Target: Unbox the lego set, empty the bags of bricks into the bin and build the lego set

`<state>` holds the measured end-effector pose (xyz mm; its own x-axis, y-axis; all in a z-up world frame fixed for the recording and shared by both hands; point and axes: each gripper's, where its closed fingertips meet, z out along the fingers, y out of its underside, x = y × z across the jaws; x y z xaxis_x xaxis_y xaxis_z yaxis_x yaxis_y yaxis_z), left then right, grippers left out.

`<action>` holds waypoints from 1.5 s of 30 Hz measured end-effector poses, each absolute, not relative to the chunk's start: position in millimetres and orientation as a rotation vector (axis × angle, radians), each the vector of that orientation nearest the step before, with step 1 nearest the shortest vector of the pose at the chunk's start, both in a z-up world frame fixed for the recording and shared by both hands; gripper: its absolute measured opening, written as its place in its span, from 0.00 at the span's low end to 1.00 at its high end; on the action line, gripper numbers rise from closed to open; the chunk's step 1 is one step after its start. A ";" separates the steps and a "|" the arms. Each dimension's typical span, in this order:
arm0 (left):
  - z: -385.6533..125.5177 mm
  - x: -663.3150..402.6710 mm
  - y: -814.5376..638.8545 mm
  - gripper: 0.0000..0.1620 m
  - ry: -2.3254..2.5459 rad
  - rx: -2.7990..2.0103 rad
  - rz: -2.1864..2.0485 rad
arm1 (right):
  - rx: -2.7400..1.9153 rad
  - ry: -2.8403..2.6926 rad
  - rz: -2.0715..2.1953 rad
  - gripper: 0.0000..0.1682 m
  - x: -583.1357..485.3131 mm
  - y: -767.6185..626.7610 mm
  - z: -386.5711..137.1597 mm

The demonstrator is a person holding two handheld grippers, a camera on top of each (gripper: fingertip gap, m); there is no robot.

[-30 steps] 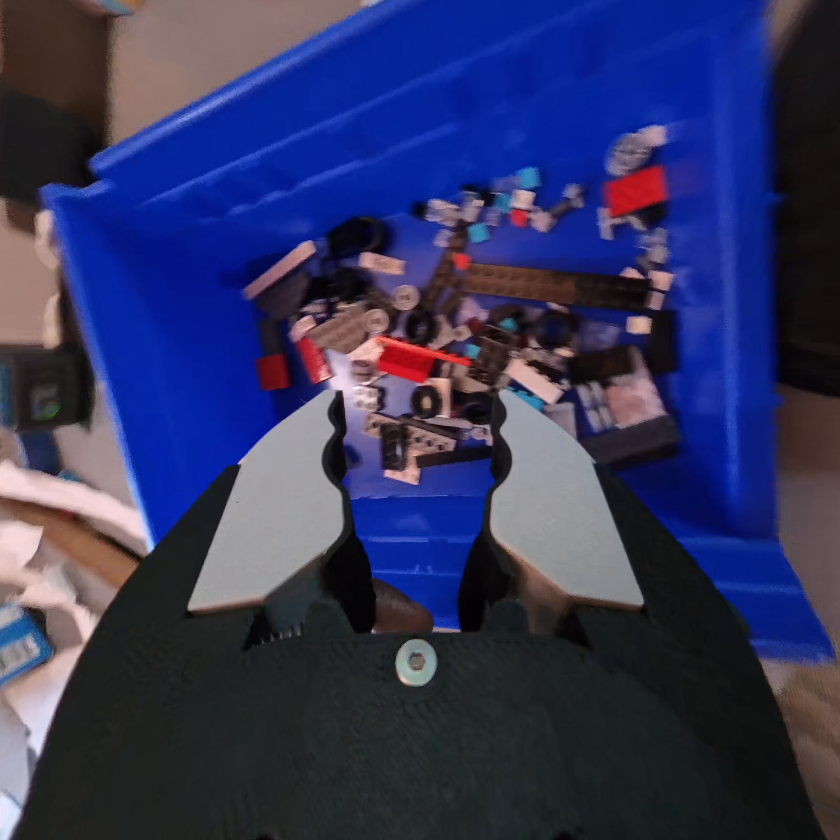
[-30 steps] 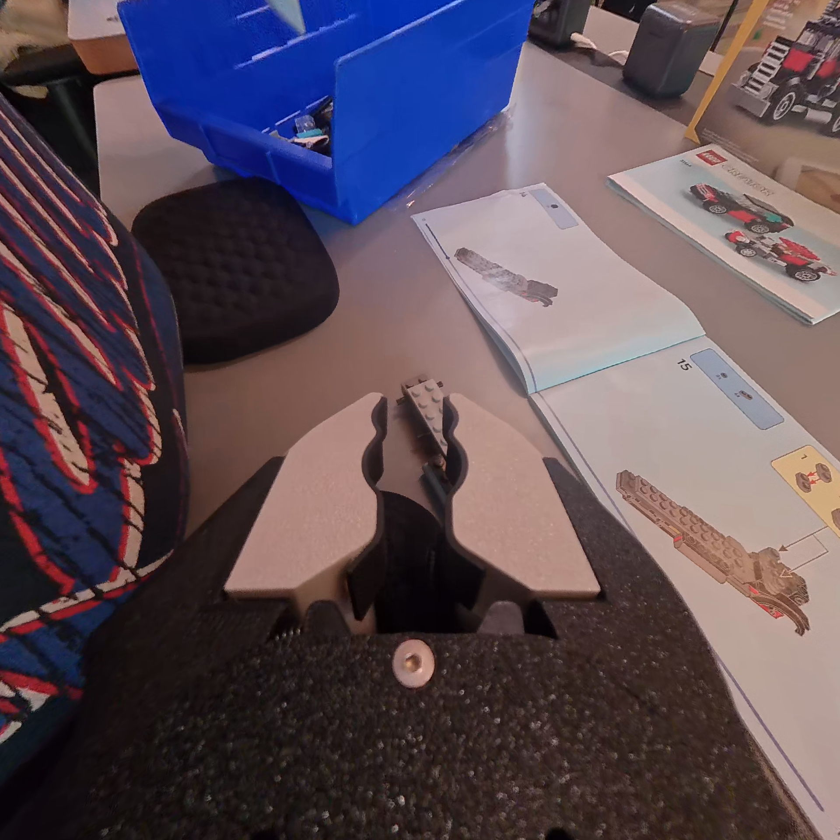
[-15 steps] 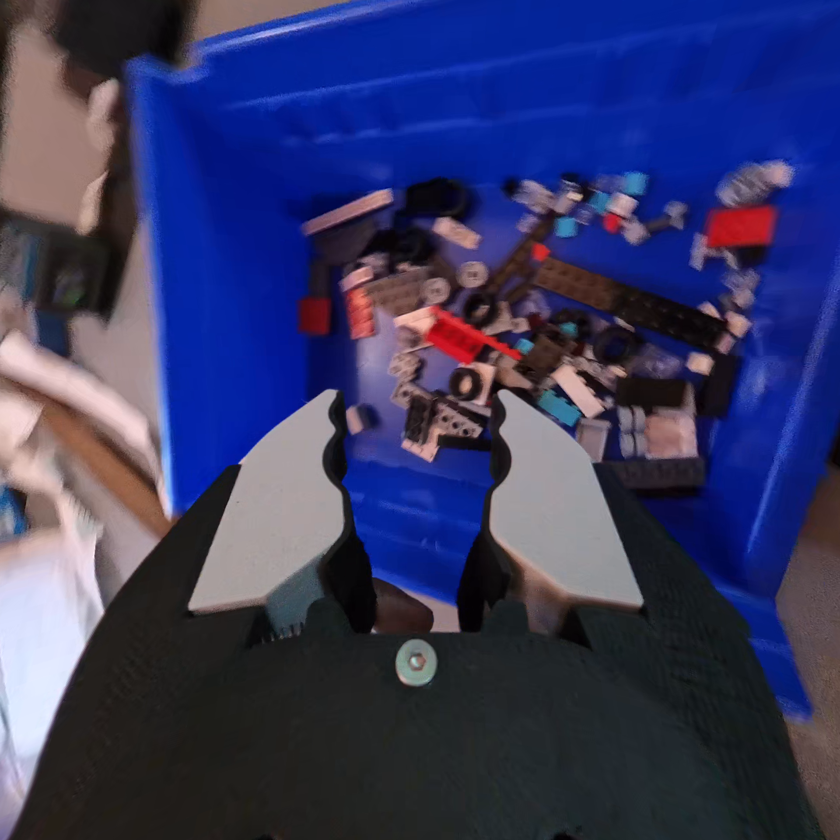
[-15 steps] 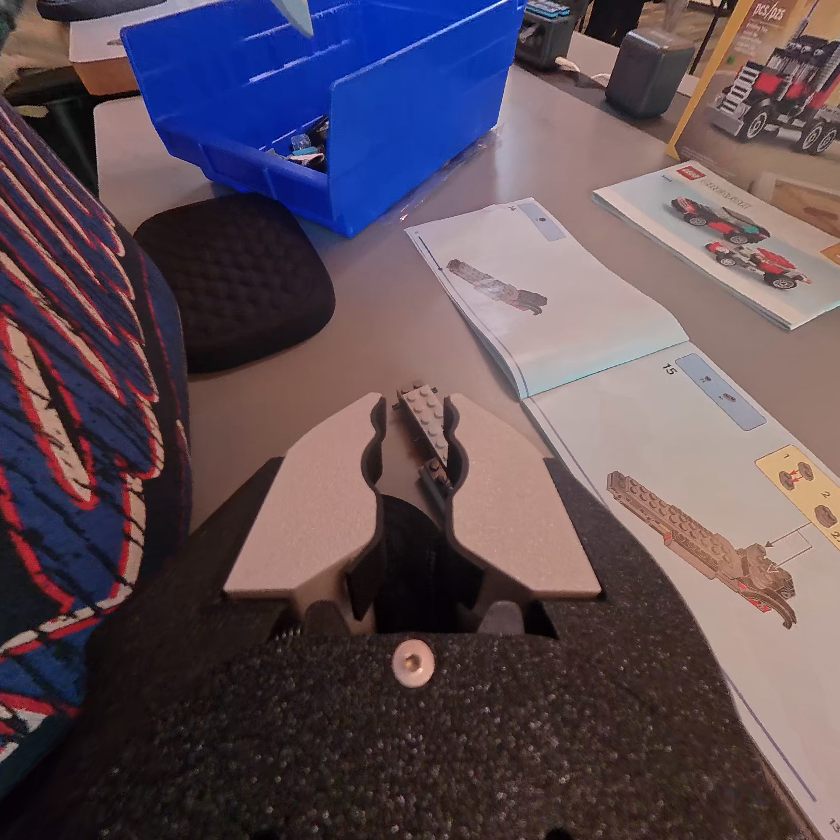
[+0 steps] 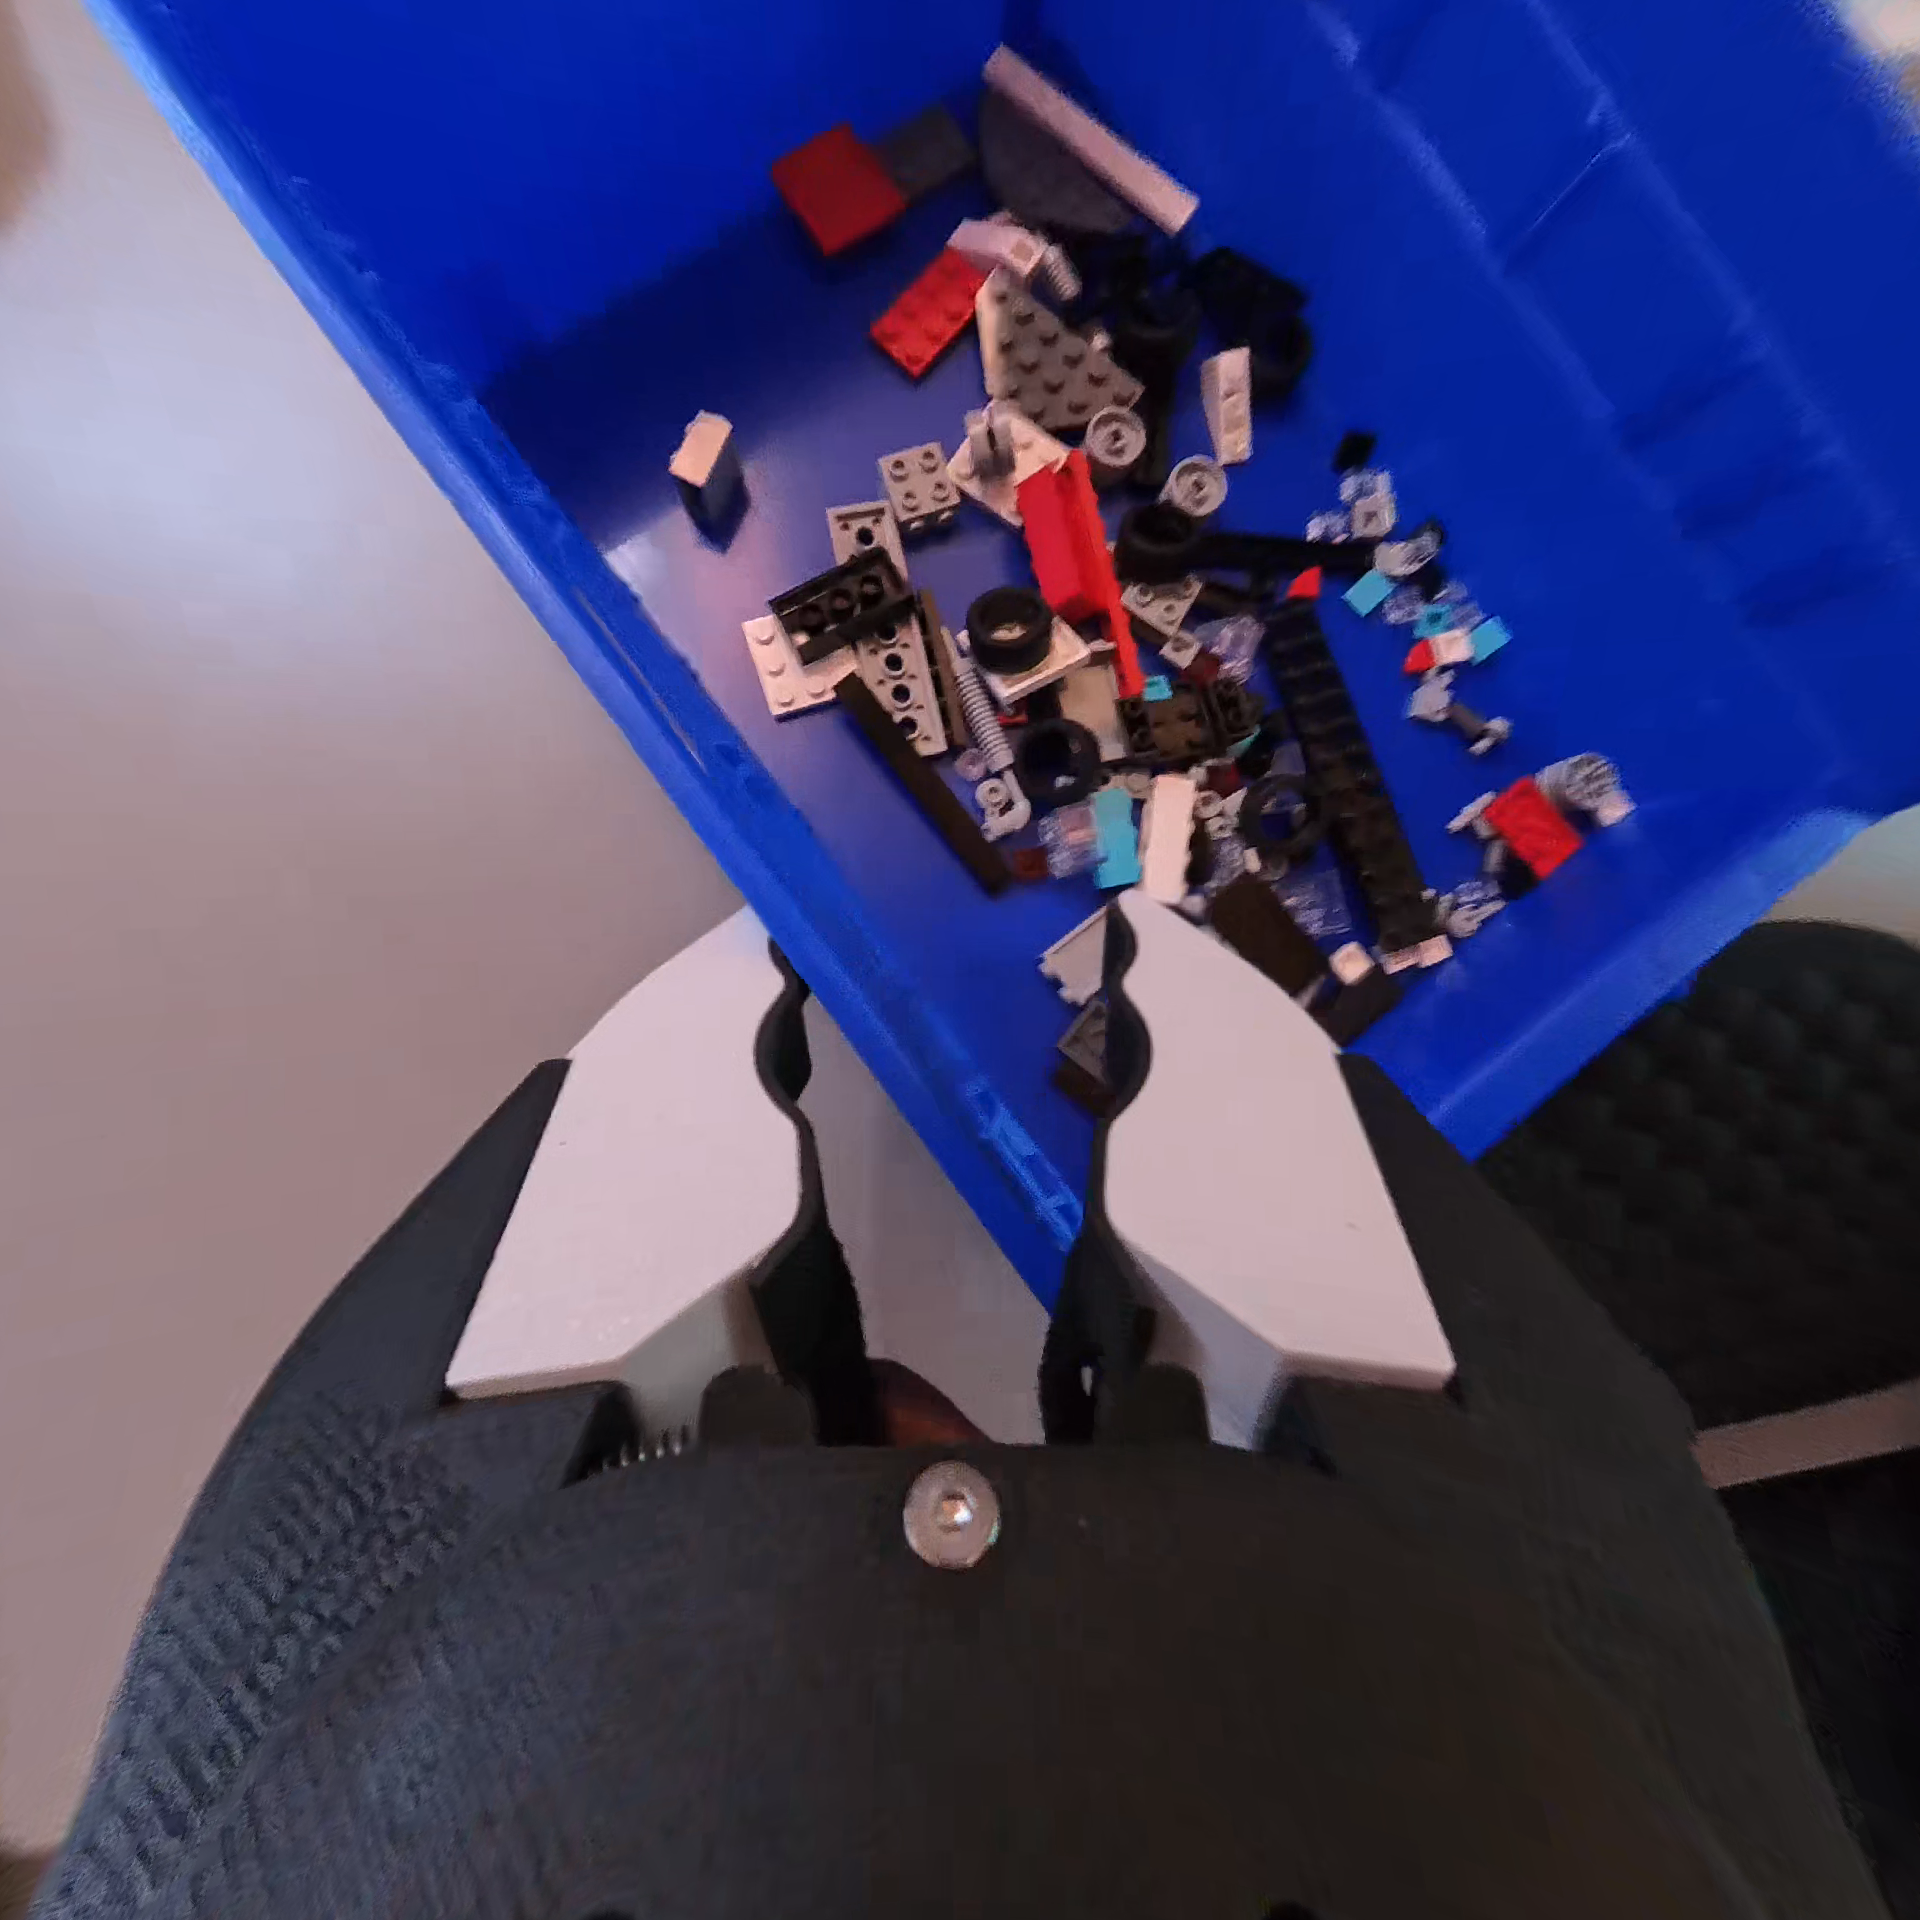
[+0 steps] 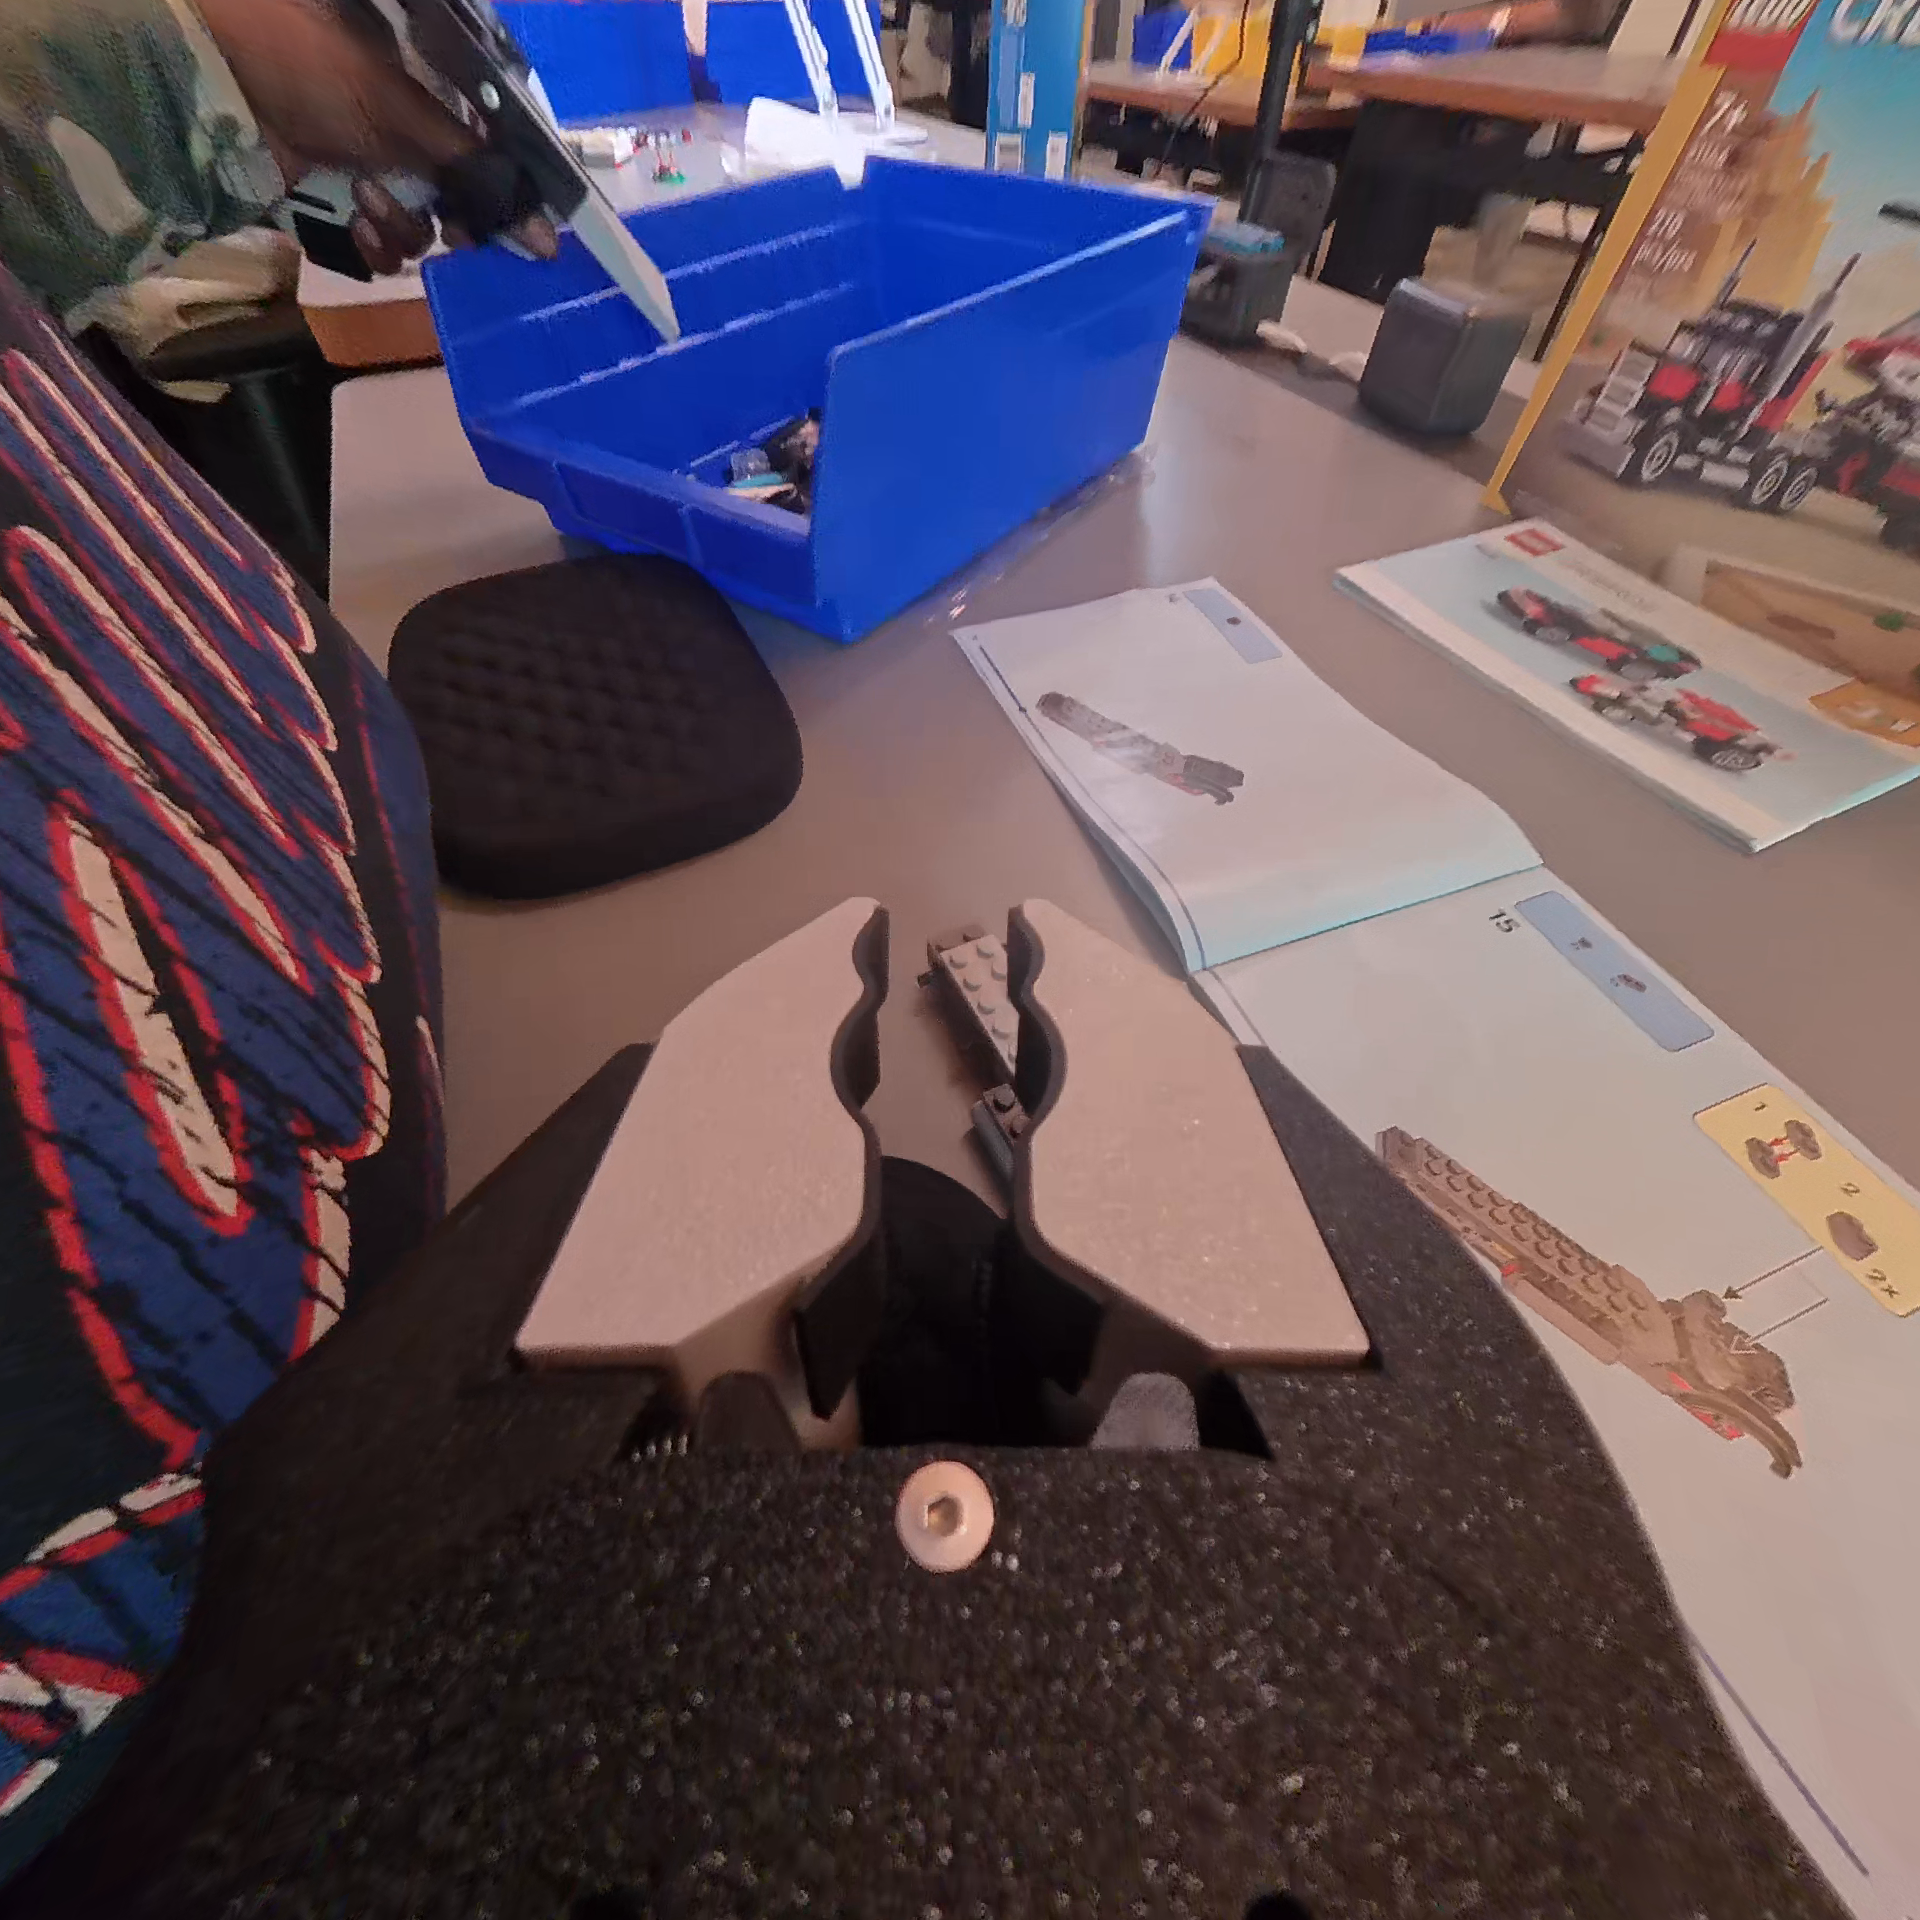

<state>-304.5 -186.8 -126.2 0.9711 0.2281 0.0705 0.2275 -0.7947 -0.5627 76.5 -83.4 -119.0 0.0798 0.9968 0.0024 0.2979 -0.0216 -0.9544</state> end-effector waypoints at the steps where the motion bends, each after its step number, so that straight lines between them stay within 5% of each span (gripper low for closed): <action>1: -125.5 -310.4 -188.9 0.29 -0.298 -2.546 0.065 | -1.454 -1.351 0.993 0.13 77.5 -83.7 -116.5; 4: -120.4 -342.6 -199.4 0.11 -0.334 -2.541 0.234 | -1.391 -1.336 0.971 0.12 79.9 -86.5 -110.5; 8: -119.2 -361.4 -211.4 0.05 -0.443 -2.529 0.285 | -1.320 -1.302 0.941 0.11 83.9 -88.2 -102.7; 20: -117.4 -347.4 -204.3 0.10 -0.316 -2.603 0.419 | -1.360 -1.320 0.937 0.11 81.3 -85.7 -107.7; 23: -81.8 -343.8 -195.4 0.22 -0.169 -2.462 0.615 | -1.365 -1.326 0.942 0.11 81.0 -85.9 -108.2; 29: -30.7 -283.8 -168.9 0.16 0.056 -2.297 0.372 | -1.370 -1.335 0.943 0.12 80.5 -86.3 -109.9; 45: -108.5 -239.2 -198.7 0.17 0.142 -2.558 0.212 | -1.391 -1.381 0.947 0.12 79.0 -88.5 -116.4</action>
<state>-239.2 -198.7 -108.5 0.9818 -0.0565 -0.1812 -0.1458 -0.8358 -0.5293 79.0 -88.5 -116.4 0.0711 0.9938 0.0851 0.2791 0.0621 -0.9583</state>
